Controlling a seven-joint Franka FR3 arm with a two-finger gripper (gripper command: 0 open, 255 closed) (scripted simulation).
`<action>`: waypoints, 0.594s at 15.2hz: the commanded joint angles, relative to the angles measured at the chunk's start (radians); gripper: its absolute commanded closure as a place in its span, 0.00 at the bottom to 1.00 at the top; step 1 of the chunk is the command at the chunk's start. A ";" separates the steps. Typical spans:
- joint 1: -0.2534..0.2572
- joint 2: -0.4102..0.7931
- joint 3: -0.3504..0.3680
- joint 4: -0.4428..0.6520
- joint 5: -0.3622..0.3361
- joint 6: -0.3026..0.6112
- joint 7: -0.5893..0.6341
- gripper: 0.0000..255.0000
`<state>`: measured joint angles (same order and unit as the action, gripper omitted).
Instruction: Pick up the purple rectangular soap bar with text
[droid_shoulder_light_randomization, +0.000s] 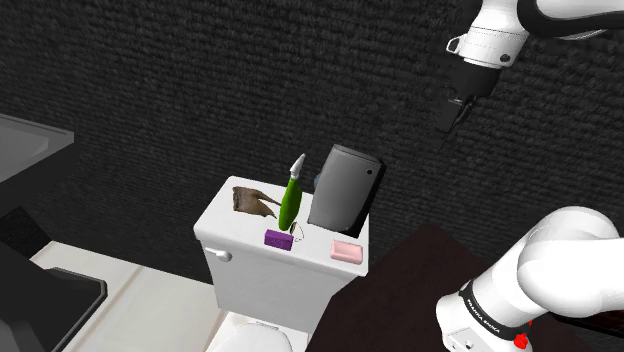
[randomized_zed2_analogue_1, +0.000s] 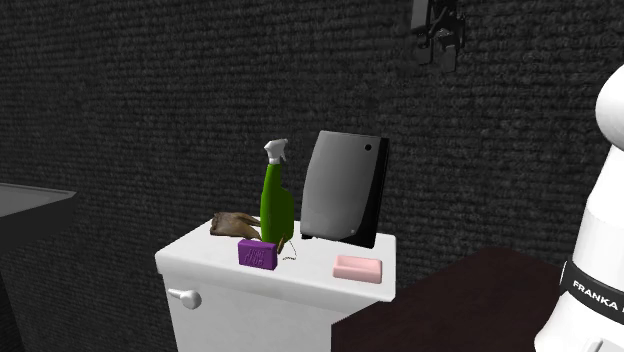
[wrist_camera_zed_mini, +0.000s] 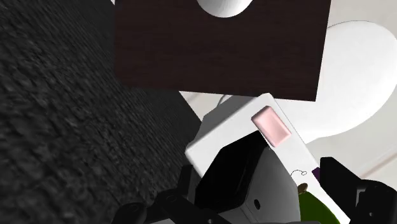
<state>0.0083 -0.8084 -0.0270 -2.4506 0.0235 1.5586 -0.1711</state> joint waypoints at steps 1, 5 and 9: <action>0.000 0.000 0.000 0.000 0.000 0.000 0.000 0.00; 0.029 0.035 0.057 -0.080 0.043 0.128 0.050 0.00; 0.060 0.098 0.116 -0.139 0.085 0.263 0.098 0.00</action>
<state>0.0590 -0.7272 0.0720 -2.5764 0.0963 1.7862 -0.0881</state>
